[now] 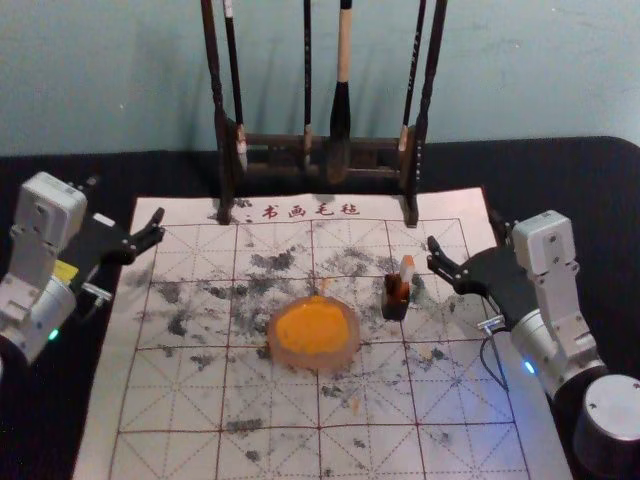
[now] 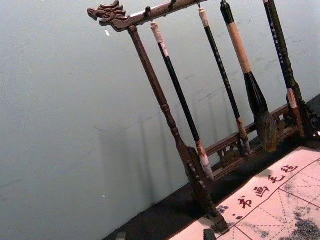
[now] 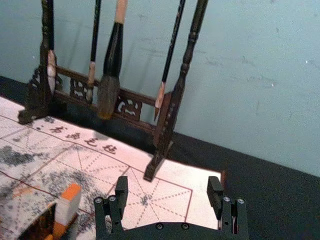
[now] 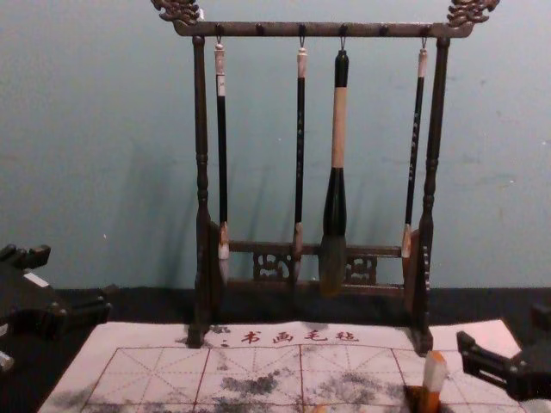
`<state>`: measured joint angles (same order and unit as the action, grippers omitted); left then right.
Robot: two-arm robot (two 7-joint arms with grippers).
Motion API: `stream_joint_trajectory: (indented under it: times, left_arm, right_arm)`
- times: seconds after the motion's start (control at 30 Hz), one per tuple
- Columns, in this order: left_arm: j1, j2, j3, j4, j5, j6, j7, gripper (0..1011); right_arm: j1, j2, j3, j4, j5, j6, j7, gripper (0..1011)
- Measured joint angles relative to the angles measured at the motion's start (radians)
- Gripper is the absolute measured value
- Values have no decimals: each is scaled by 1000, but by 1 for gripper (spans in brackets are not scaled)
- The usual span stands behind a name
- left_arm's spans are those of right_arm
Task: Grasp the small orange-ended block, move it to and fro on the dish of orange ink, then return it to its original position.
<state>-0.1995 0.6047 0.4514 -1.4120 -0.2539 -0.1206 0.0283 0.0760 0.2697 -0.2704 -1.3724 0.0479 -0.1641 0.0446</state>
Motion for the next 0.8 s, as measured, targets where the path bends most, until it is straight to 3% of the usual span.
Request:
stream_joint_trajectory:
  times: [0.8]
  left_arm:
    - [0, 0, 0, 0, 0, 0, 0, 1001]
  right_arm:
    - [2, -3, 2, 7, -3, -4, 0, 1000]
